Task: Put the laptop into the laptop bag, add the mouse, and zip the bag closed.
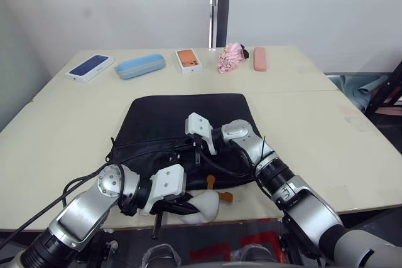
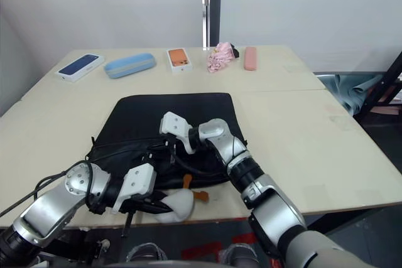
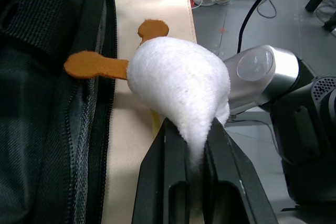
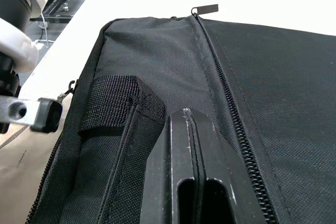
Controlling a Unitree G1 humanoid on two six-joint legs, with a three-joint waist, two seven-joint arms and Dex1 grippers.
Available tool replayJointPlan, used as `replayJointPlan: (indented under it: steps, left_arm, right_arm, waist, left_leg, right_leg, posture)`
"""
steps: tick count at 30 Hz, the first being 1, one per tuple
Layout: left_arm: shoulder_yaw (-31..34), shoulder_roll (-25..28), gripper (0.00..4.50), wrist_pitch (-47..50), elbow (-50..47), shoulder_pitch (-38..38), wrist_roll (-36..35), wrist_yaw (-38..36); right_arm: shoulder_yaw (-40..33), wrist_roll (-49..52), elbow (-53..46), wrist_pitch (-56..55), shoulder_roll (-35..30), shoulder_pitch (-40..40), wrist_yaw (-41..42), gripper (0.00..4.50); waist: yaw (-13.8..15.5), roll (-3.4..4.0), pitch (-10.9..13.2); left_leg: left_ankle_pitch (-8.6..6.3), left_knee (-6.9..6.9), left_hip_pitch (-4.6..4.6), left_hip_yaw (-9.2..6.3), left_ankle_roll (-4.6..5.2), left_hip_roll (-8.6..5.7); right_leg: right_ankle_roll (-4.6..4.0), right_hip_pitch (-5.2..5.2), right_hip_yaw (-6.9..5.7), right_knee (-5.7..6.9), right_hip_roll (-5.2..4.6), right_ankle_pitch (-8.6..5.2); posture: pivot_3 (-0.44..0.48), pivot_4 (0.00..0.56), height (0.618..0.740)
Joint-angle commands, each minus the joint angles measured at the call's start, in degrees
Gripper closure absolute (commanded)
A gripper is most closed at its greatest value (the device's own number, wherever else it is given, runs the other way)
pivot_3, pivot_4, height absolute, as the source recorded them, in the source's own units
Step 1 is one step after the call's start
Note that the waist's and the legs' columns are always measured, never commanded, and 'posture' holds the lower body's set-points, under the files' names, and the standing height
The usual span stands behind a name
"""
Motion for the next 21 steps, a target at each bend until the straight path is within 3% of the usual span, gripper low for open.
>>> replayJointPlan:
  steps: [1, 7, 8, 11, 14, 19, 21]
  left_arm:
    - [-2.3, -1.34, 4.46, -0.06, 1.29, -1.67, 0.84, 0.25]
    - [-1.04, -0.93, 4.46, 1.56, 2.23, -2.07, -0.32, 0.47]
    - [-0.46, -0.73, 3.88, 2.0, 2.02, -1.78, -0.86, 0.53]
    - [1.28, 0.5, 3.18, 2.57, 1.46, -0.61, -2.12, 0.24]
    - [3.15, 1.39, 1.82, 2.14, 0.74, 1.18, -2.75, 0.74]
    - [5.71, 2.53, 0.2, 2.55, -1.42, 4.4, -4.19, 1.88]
    - [6.84, 2.97, 0.08, 2.88, -2.25, 5.54, -4.84, 2.28]
  right_arm:
    - [0.69, -1.53, 3.08, 1.23, -0.26, 0.94, -0.7, 4.5]
    - [0.58, -1.5, 2.95, 1.24, -0.39, 1.02, -0.63, 4.5]
    - [0.52, -1.49, 2.98, 1.19, -0.43, 1.03, -0.65, 4.5]
    - [0.41, -1.48, 3.02, 1.11, -0.48, 1.06, -0.75, 4.5]
    - [0.23, -1.31, 2.97, 0.77, -0.34, 1.2, -0.83, 4.5]
    - [0.09, -1.31, 3.28, 0.55, 0.1, 0.96, -1.07, 4.5]
    - [0.01, -1.28, 3.33, 0.52, 0.17, 0.93, -1.04, 4.5]
  waist:
    - [0.01, 0.01, -0.02]
    - [0.0, 0.07, -0.05]
    - [0.0, 0.07, -0.05]
    - [-0.03, 0.07, -0.05]
    - [-0.04, 0.08, -0.04]
    - [-0.03, 0.09, -0.03]
    - [-0.09, 0.1, -0.03]
  left_leg:
    - [0.0, 0.01, 0.0, 0.0, 0.0, 0.0]
    - [0.0, 0.01, 0.0, -0.01, 0.0, 0.0]
    - [0.0, 0.01, 0.0, -0.01, 0.0, 0.0]
    - [0.0, 0.01, 0.0, -0.01, 0.0, 0.0]
    - [0.0, 0.01, -0.02, -0.01, 0.0, 0.02]
    - [0.0, 0.01, -0.03, -0.01, 0.0, 0.02]
    - [0.0, 0.01, -0.03, -0.02, 0.0, 0.03]
  right_leg:
    - [0.0, 0.0, 0.0, 0.0, 0.0, 0.0]
    - [0.0, -0.01, -0.01, 0.05, 0.0, 0.0]
    - [0.0, -0.01, 0.0, 0.04, 0.0, 0.0]
    - [0.0, -0.02, 0.0, 0.04, 0.01, 0.0]
    - [0.01, -0.05, -0.01, 0.04, 0.02, 0.0]
    - [0.01, -0.06, 0.0, 0.03, 0.02, -0.01]
    - [0.01, -0.07, -0.01, 0.04, 0.02, -0.01]
  posture:
    - [0.0, 0.15, 0.74]
    - [0.0, 0.15, 0.74]
    - [0.0, 0.15, 0.74]
    - [0.0, 0.15, 0.74]
    - [0.0, 0.15, 0.74]
    - [0.0, 0.15, 0.74]
    - [0.0, 0.15, 0.74]
